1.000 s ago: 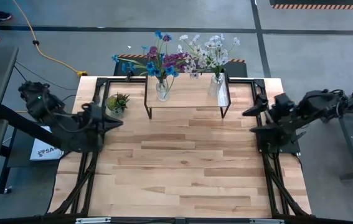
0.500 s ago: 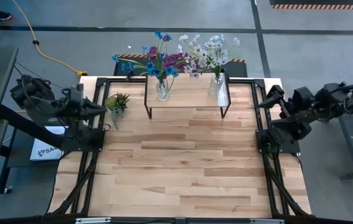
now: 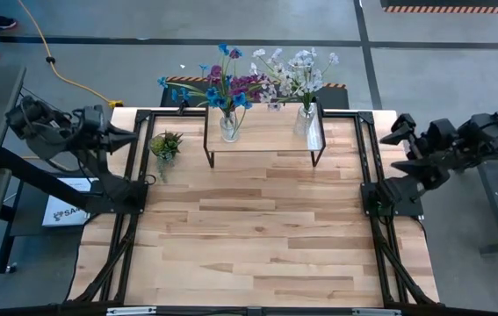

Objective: Pick and place flowers into a vace then onto a shelf
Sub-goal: Return to Home Position

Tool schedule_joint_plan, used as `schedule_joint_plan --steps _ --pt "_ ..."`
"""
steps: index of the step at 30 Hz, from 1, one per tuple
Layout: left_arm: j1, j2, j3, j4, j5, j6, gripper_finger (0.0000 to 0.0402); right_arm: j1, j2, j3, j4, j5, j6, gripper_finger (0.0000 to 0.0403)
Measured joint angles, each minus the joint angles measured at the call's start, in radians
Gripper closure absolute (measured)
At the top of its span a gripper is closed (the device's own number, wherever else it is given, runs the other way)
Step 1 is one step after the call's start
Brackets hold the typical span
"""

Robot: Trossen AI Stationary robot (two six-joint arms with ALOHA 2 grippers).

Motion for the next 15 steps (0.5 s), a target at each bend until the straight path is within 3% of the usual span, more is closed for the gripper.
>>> schedule_joint_plan --steps 10,15 --pt "0.0 -0.231 -0.295 0.116 -0.039 -0.067 0.0351 0.0 -0.158 0.002 -0.073 -0.023 -0.057 0.0086" --pt "0.0 -0.349 -0.456 0.263 -0.06 -0.053 0.0351 0.0 -0.191 0.001 -0.094 -0.009 -0.076 0.0086"
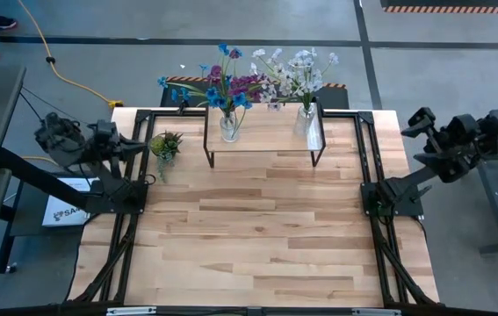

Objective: Pick and place flowers into a vace then onto a shelf
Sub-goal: Return to Home Position

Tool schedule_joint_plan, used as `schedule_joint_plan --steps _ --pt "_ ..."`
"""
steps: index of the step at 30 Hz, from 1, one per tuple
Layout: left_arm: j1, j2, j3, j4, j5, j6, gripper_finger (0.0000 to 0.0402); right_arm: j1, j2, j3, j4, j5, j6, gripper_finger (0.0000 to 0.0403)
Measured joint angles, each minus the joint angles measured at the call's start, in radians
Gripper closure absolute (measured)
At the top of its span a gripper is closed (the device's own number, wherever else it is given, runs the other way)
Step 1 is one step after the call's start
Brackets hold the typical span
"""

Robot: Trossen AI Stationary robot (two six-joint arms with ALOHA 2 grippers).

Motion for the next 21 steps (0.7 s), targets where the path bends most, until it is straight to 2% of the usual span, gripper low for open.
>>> schedule_joint_plan --steps 4,8,11,19,21 --pt "0.0 -0.066 -0.087 0.131 0.0 0.081 0.0351 0.0 -0.021 -0.067 0.069 -0.055 -0.026 0.0086" --pt "-0.001 -0.111 -0.169 0.245 0.039 0.179 0.0351 0.0 -0.098 -0.206 0.203 -0.121 -0.029 0.0086" --pt "0.0 -0.148 -0.227 0.301 0.062 0.198 0.0351 0.0 -0.148 -0.299 0.29 -0.142 -0.029 0.0086" --pt "0.0 -0.256 -0.424 0.527 0.111 0.296 0.0351 -0.001 -0.149 -0.311 0.29 -0.182 -0.028 0.0086" --pt "0.0 -0.252 -0.448 0.534 0.117 0.299 0.0351 -0.001 -0.146 -0.316 0.283 -0.179 -0.045 0.0086"
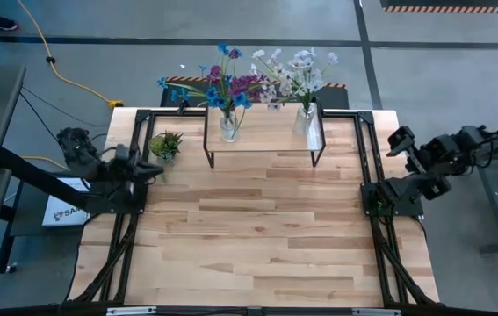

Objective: Pick and place flowers into a vace then onto a shelf
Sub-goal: Return to Home Position

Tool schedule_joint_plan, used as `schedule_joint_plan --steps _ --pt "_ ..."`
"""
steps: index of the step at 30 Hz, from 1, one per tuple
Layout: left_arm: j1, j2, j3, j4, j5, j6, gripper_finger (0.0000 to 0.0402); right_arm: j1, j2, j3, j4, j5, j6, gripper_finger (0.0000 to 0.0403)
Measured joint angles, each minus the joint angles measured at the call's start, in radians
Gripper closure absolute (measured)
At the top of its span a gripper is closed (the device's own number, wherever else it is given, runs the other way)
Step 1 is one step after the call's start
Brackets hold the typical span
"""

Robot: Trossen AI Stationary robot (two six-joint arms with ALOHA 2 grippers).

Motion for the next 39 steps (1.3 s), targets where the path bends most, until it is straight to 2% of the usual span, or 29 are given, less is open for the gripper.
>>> schedule_joint_plan --steps 5,10,18,22,30,35,39 --pt "0.0 0.005 -0.045 0.044 0.021 -0.002 0.0351 0.0 -0.002 -0.07 0.043 0.022 0.042 0.0086" --pt "0.0 0.001 -0.084 0.113 0.02 0.029 0.0351 0.0 -0.004 -0.185 0.172 0.019 0.045 0.0086" --pt "0.0 0.002 -0.12 0.119 0.02 0.021 0.0351 0.0 -0.004 -0.342 0.332 0.044 0.07 0.0086" --pt "0.0 0.002 -0.135 0.12 0.045 0.005 0.0351 0.0 -0.004 -0.382 0.35 0.059 0.072 0.0086" --pt "0.0 0.002 -0.186 0.13 0.046 -0.009 0.0351 0.0 -0.004 -0.489 0.446 0.045 0.086 0.0086" --pt "0.0 0.002 -0.228 0.21 0.051 0.008 0.035 0.0 -0.004 -0.581 0.567 0.011 0.111 0.0086" --pt "-0.001 0.002 -0.256 0.285 0.054 0.066 0.0351 0.0 -0.004 -0.6 0.573 0.0 0.129 0.0086"
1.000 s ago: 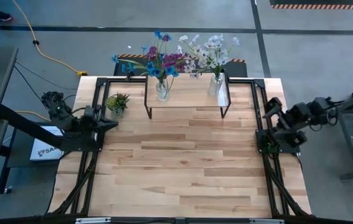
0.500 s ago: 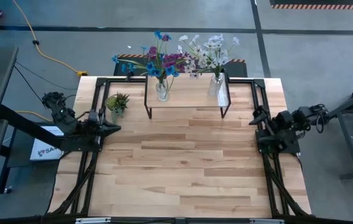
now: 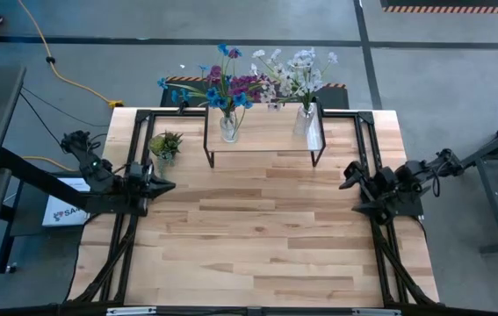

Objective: Pick and place flowers into a vace then onto a shelf
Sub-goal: Return to Home Position

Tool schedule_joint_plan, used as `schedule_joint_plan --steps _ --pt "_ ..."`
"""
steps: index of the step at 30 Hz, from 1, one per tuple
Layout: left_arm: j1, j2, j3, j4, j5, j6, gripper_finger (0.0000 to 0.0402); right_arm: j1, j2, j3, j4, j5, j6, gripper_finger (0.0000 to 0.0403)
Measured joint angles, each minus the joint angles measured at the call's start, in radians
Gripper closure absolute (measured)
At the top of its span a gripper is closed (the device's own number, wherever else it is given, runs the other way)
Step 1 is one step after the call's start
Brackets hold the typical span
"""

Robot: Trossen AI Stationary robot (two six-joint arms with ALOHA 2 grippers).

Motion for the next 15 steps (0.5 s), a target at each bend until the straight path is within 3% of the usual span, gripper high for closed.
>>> schedule_joint_plan --steps 8,15 --pt "0.0 0.001 -0.054 0.028 0.019 0.001 0.0351 0.001 0.0 -0.003 -0.015 -0.065 -0.017 0.0086" --pt "0.0 0.001 -0.152 0.185 0.019 0.038 0.0351 0.0 0.0 -0.003 -0.027 -0.083 -0.037 0.0086"
